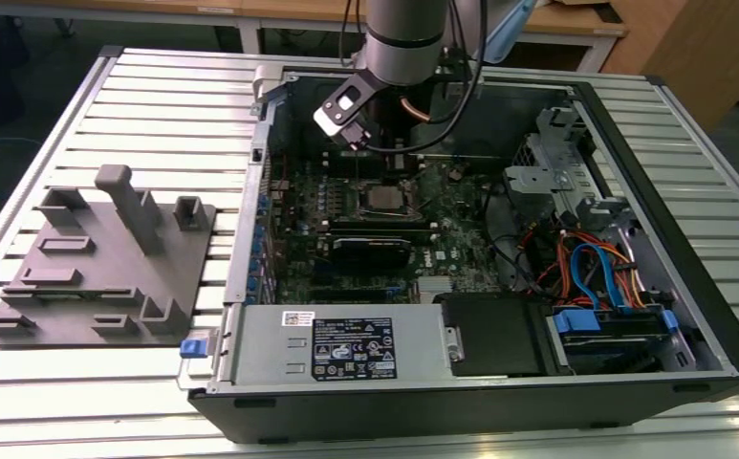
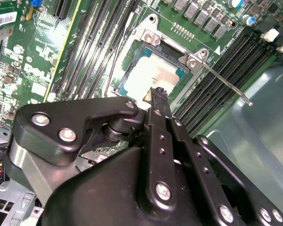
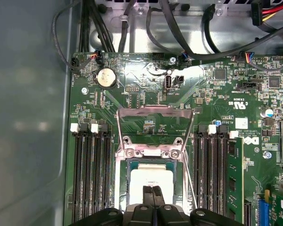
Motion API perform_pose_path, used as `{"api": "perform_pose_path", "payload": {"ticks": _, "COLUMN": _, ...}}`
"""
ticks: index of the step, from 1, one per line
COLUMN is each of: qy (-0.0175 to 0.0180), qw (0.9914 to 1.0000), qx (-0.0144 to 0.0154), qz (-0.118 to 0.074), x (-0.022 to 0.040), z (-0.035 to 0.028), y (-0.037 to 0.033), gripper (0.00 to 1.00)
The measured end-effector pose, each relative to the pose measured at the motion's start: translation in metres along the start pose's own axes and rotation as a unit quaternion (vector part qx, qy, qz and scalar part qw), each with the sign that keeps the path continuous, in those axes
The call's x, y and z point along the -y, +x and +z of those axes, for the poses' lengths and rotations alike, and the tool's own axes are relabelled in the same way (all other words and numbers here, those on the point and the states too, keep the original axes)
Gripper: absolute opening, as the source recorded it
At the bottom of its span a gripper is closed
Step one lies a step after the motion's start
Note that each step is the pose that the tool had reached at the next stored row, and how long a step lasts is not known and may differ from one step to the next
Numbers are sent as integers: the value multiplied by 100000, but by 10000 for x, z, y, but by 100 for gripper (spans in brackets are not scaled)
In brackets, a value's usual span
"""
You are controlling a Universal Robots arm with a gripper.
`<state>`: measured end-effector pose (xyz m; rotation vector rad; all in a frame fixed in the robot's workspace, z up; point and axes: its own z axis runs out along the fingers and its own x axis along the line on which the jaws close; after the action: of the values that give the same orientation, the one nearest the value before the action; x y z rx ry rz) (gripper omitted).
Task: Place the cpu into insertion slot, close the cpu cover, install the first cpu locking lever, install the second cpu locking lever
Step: 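Close the cpu cover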
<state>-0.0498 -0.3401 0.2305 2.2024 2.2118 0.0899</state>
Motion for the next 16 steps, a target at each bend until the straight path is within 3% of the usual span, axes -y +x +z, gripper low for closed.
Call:
{"api": "perform_pose_path", "payload": {"ticks": 10, "qy": -2, "qw": 100000, "qx": -4, "qz": 0, "x": -9, "z": -156, "y": 4, "gripper": 10}}
{"api": "perform_pose_path", "payload": {"ticks": 16, "qy": -6, "qw": 100000, "qx": -4, "qz": 1, "x": -9, "z": -170, "y": 5, "gripper": 10}}
